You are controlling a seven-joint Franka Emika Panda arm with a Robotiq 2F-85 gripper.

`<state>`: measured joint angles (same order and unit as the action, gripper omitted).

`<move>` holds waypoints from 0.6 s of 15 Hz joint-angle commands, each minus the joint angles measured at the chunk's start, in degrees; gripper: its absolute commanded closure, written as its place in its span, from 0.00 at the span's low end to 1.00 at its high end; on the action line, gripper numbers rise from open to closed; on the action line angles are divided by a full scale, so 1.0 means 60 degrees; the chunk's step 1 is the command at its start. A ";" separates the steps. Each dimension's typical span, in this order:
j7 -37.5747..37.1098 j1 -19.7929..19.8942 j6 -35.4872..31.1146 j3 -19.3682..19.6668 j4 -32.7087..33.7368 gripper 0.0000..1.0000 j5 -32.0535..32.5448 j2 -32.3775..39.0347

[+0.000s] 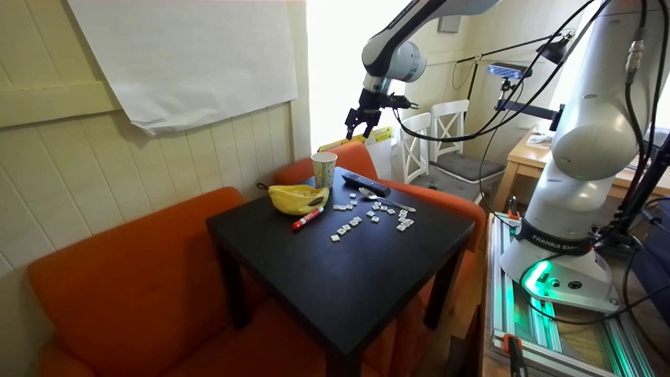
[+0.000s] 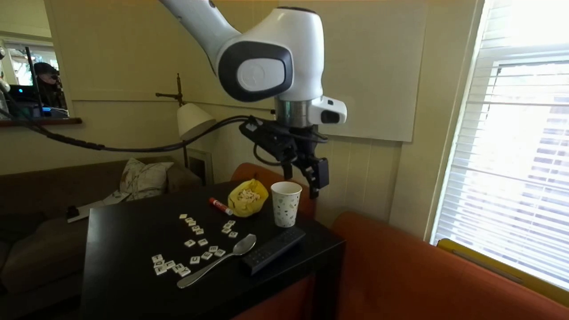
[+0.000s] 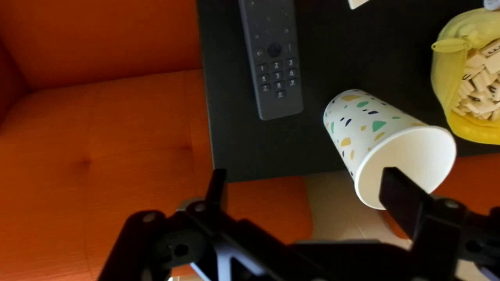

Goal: Move the remote to the right

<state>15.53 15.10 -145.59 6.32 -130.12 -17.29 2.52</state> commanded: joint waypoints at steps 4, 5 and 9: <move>-0.2054 -0.0036 0.3122 0.0711 -0.0518 0.00 0.3421 -0.2174; -0.2255 -0.0006 0.3704 0.0758 -0.0500 0.00 0.3669 -0.2389; -0.2103 0.0186 0.6487 0.1224 -0.0311 0.00 0.3567 -0.3125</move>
<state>3.03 15.76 -116.12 12.05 -131.31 3.85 -12.21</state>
